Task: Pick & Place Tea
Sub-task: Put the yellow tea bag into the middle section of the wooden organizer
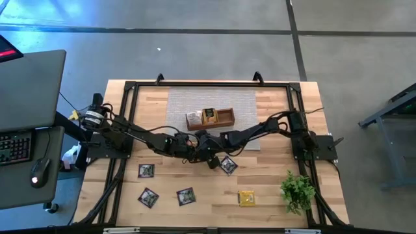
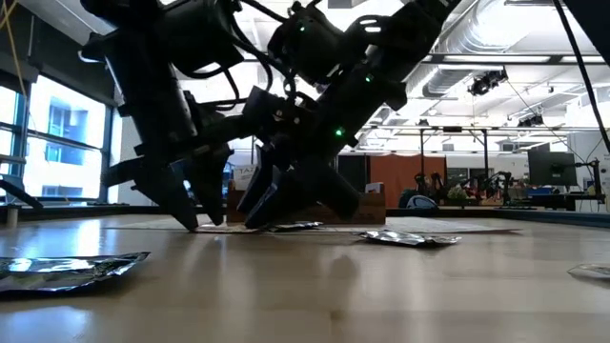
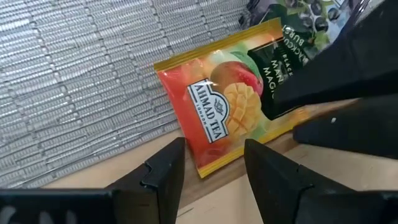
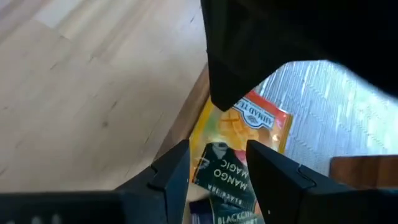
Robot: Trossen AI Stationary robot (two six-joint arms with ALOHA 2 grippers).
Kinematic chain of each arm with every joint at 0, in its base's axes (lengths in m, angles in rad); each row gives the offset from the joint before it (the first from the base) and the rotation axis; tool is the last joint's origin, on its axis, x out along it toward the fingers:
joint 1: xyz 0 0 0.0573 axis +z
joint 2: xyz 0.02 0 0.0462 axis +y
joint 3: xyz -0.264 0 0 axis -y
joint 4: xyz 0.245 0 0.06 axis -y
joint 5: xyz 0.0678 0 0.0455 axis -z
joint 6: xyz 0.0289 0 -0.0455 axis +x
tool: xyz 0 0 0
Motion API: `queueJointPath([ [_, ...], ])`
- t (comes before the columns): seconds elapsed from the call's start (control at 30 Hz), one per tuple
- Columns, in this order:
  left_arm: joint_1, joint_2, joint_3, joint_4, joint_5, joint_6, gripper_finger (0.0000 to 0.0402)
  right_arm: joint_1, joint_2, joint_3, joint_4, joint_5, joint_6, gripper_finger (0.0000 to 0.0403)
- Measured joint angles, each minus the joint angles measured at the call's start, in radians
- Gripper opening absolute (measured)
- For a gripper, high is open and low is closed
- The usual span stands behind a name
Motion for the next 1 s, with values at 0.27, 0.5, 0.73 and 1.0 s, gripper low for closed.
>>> queueJointPath([
  [0.27, -0.001, 0.000, 0.000, 0.001, 0.008, 0.009, 0.0166, -0.034, -0.006, 0.000, -0.082, -0.068, 0.107, 0.0133],
  [0.5, -0.013, 0.003, 0.002, 0.084, 0.057, 0.004, 0.0166, -0.020, -0.073, -0.005, -0.207, -0.032, 0.242, 0.0130],
  [0.73, -0.022, 0.003, 0.005, 0.205, 0.045, 0.172, 0.0166, -0.016, -0.116, -0.004, -0.390, -0.014, 0.304, 0.0129],
  [1.0, 0.045, 0.003, 0.066, 0.025, 0.032, 0.305, 0.0166, 0.018, -0.117, -0.018, -0.415, -0.009, 0.501, 0.0129],
])
